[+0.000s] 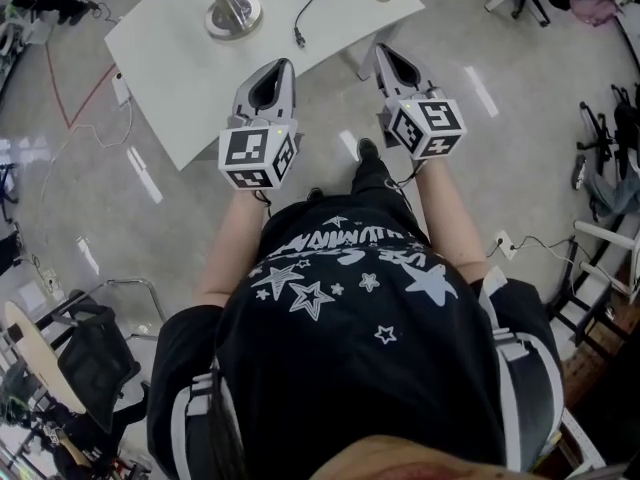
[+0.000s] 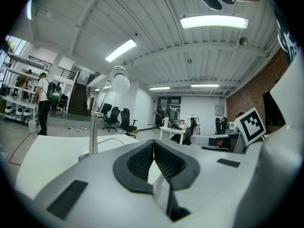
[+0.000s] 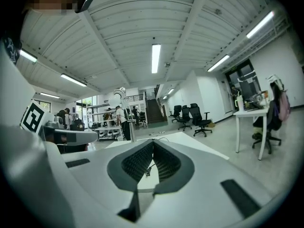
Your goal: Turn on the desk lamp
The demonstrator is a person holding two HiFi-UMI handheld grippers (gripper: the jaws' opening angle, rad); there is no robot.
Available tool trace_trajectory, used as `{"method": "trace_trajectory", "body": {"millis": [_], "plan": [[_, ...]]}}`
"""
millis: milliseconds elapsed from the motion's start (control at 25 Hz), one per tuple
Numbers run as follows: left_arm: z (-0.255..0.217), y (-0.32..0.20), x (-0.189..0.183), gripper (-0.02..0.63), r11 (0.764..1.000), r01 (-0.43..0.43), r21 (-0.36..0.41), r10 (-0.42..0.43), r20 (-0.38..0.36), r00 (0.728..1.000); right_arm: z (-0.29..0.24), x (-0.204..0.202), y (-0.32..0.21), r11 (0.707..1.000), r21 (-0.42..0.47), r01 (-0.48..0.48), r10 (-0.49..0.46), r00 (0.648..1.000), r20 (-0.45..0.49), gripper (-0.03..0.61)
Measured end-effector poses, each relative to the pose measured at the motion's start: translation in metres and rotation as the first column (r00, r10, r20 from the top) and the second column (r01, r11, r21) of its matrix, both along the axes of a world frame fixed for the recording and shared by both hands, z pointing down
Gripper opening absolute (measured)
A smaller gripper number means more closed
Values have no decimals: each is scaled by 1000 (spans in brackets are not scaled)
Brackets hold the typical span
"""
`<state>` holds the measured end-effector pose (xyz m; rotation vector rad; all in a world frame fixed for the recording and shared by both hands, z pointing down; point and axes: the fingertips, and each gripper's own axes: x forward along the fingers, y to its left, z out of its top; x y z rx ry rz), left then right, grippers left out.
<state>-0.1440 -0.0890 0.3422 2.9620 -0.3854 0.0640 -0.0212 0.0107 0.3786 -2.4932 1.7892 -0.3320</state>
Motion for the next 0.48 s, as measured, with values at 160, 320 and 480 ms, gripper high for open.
{"method": "trace_trajectory", "body": {"millis": [160,320,480], "plan": [[0,-3,27,11,1000,31,-5,-31,9,999,0,35,-9,1000,5,26,-27,1000,17,5],[2,-5,49,10,997,80,-7,-80,15,997,0,66,-18,997,14,70,-70,997,25,5],[5,-13,71,11,990,140,-9,-140,18,990,3,92,-35,992,12,128,-129,991,26,5]]}}
